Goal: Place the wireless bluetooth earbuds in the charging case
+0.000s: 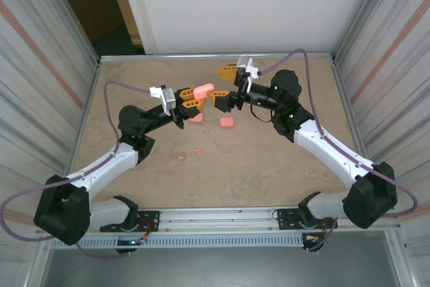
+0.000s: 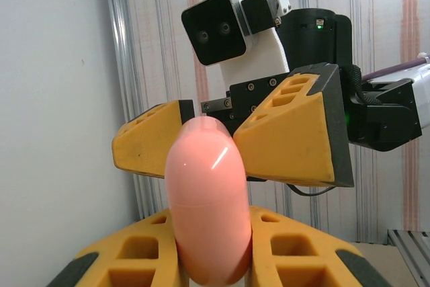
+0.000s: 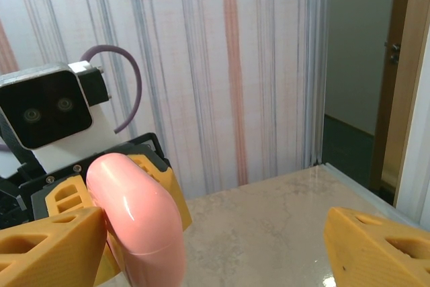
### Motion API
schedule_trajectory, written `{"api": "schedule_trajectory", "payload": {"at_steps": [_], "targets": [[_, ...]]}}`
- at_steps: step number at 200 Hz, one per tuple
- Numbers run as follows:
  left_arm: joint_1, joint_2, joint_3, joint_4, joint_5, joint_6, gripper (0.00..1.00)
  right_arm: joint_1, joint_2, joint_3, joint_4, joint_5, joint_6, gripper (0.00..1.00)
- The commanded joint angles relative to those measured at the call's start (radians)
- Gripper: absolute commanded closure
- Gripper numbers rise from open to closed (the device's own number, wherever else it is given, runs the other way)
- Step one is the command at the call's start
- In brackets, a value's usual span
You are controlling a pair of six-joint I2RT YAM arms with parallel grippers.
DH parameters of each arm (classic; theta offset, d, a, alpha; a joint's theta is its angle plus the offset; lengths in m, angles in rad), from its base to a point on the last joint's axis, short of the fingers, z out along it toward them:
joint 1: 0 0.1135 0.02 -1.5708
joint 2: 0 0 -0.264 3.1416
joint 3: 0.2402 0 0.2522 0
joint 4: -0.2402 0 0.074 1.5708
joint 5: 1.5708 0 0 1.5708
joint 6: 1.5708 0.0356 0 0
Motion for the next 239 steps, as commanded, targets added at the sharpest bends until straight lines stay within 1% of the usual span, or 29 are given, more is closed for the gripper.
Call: {"api": "schedule_trajectory", "payload": {"at_steps": [1, 190, 239], "targets": [[-0.004, -0.007, 0.012, 0.038, 0.046, 0.016, 1.00, -0.014, 0.021, 0.047, -0.011, 0.056, 0.002, 0.18], [-0.004, -0.010, 0.015, 0.026, 0.042, 0.020, 1.00, -0.019, 0.041, 0.093, -0.032, 0.040, -0.002, 0.18], [-0.003, -0.011, 0.010, 0.022, 0.027, 0.025, 1.00, -0.025, 0.013, 0.073, -0.032, 0.014, -0.008, 0.16]]}}
